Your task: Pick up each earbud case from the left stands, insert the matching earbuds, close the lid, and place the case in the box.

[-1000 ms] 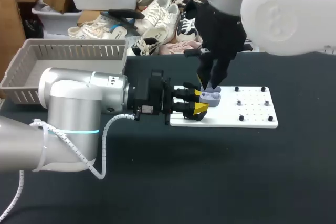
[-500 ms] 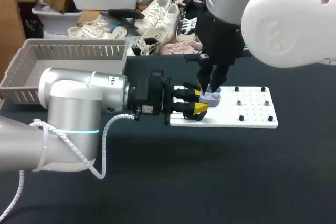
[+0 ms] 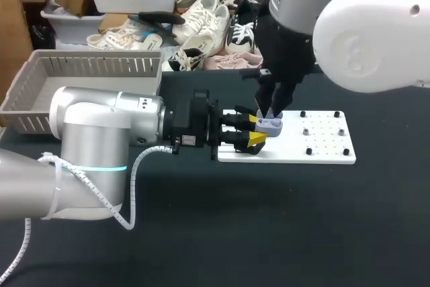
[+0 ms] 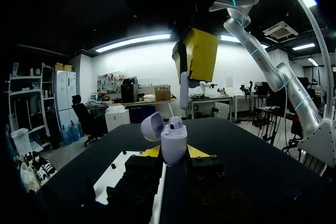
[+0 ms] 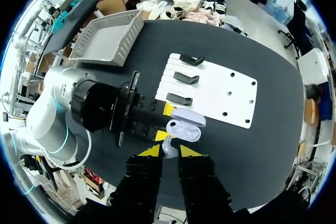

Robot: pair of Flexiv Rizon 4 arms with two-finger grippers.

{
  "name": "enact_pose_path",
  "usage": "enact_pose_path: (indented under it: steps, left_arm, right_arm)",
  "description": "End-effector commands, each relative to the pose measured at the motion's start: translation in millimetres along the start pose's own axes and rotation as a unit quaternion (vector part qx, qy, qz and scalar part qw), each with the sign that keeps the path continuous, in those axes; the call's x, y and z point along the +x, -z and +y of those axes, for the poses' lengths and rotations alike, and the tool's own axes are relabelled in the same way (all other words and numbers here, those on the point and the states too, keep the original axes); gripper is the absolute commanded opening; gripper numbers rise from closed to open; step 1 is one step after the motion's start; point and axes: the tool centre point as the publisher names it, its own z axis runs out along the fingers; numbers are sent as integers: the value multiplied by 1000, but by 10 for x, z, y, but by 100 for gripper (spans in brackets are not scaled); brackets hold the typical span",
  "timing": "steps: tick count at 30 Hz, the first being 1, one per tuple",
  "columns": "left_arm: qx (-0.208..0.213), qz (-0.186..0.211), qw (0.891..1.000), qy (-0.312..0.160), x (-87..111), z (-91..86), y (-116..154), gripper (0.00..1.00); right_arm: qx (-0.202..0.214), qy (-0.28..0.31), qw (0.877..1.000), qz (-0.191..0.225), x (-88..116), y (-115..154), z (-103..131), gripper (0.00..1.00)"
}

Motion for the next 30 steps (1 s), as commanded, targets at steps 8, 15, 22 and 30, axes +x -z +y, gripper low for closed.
enact_pose_path:
  steps: [8, 15, 22, 30]
  left_arm:
    - [-3, -1, 1000, -1, 4, -14, -5, 0]
    - [-3, -1, 1000, -1, 4, -14, -5, 0]
    - [-3, -1, 1000, -1, 4, -14, -5, 0]
    - [-3, -1, 1000, -1, 4, -14, -5, 0]
  right_arm:
    - [15, 5, 1000, 7, -81, -74, 37, 0]
    - [20, 0, 1000, 8, -105, -103, 22, 0]
    - [21, -7, 1000, 9, -109, -141, -7, 0]
    - [22, -8, 1000, 13, -106, -179, -12, 0]
